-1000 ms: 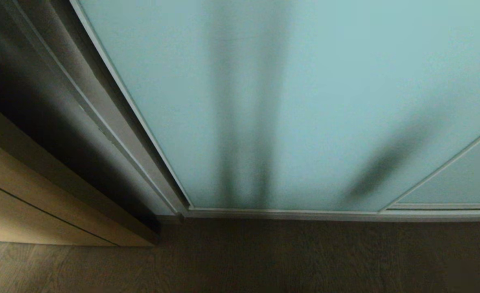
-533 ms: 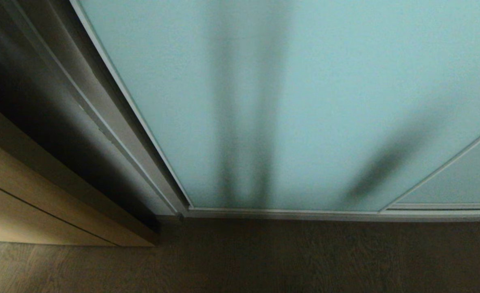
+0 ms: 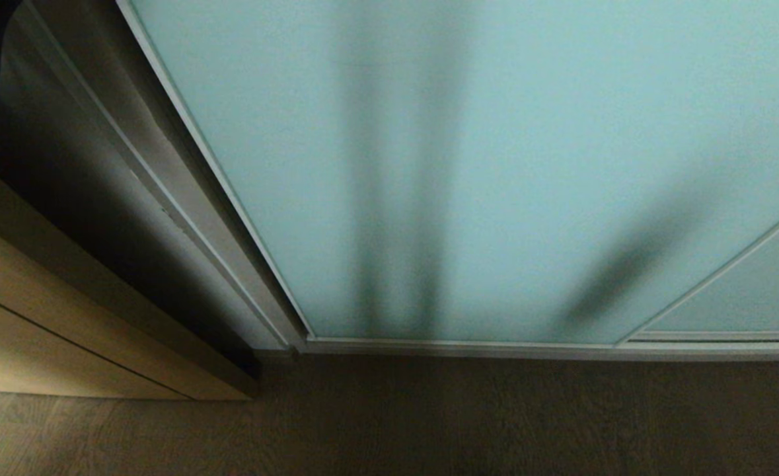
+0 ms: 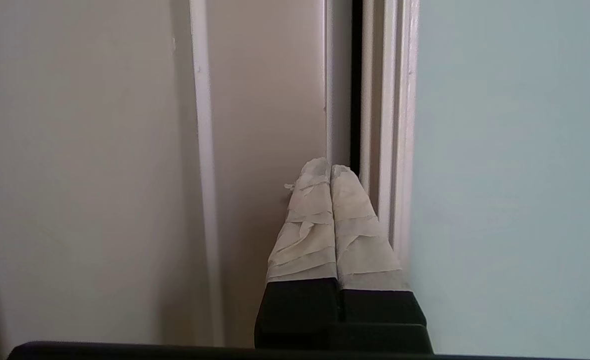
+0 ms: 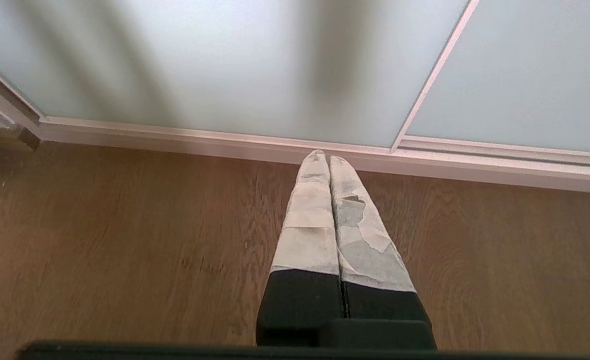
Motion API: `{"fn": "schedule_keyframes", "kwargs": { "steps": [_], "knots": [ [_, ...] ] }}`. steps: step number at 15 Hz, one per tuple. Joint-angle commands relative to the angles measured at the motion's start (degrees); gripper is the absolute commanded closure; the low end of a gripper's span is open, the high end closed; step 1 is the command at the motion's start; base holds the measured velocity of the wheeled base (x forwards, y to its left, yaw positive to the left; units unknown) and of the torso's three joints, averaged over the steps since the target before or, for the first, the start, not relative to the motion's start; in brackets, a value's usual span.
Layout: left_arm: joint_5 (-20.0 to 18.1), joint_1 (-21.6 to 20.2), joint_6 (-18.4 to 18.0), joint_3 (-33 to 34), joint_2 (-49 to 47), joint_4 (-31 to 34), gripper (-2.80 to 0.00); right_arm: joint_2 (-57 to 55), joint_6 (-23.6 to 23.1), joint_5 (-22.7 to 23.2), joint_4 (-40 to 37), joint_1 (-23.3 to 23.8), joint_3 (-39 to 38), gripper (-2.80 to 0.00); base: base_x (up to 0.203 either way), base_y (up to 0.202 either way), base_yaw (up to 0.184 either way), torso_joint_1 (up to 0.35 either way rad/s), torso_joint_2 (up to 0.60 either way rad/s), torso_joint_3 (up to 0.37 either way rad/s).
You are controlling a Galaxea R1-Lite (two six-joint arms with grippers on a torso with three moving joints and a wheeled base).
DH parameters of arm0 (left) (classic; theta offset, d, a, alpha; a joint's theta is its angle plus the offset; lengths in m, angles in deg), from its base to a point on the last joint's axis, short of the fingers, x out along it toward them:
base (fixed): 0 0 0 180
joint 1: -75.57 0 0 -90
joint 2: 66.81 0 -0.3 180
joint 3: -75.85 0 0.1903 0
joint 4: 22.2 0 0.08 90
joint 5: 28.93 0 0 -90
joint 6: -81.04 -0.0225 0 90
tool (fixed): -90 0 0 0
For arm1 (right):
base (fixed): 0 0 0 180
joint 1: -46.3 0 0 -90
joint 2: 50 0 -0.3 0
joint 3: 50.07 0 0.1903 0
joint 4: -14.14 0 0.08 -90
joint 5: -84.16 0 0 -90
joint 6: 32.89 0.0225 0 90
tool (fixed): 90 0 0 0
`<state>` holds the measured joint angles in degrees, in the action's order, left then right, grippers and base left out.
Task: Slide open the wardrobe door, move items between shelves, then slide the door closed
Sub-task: Open the door
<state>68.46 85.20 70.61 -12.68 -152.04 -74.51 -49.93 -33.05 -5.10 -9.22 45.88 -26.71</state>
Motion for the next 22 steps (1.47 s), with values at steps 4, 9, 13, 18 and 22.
{"fn": "schedule_keyframes", "kwargs": {
  "steps": [4,9,13,18,22],
  "knots": [
    [0.0,3.6,-0.7,-1.5,-2.1,-0.2,0.00,0.1,0.0,0.0,0.0,0.0,0.0,0.00,0.000,0.000,0.000,0.000,0.00,0.000],
    [0.3,4.6,-1.2,-1.5,-3.4,-0.8,0.00,0.1,0.0,0.0,0.0,0.0,0.0,0.00,0.000,0.000,0.000,0.000,0.00,0.000],
    [0.4,7.0,-1.0,-1.8,-4.8,-0.9,0.00,0.1,0.0,0.0,0.0,0.0,0.0,0.00,0.000,0.000,0.000,0.000,0.00,0.000],
    [2.7,7.6,-1.4,-3.4,-6.1,-1.8,0.00,0.1,0.0,0.0,0.0,0.0,0.0,0.00,0.000,0.000,0.000,0.000,0.00,0.000],
    [3.8,7.4,-1.5,-5.7,-8.6,-1.8,0.00,0.1,0.0,0.0,0.0,0.0,0.0,0.00,0.000,0.000,0.000,0.000,0.00,0.000]
  ]
}}
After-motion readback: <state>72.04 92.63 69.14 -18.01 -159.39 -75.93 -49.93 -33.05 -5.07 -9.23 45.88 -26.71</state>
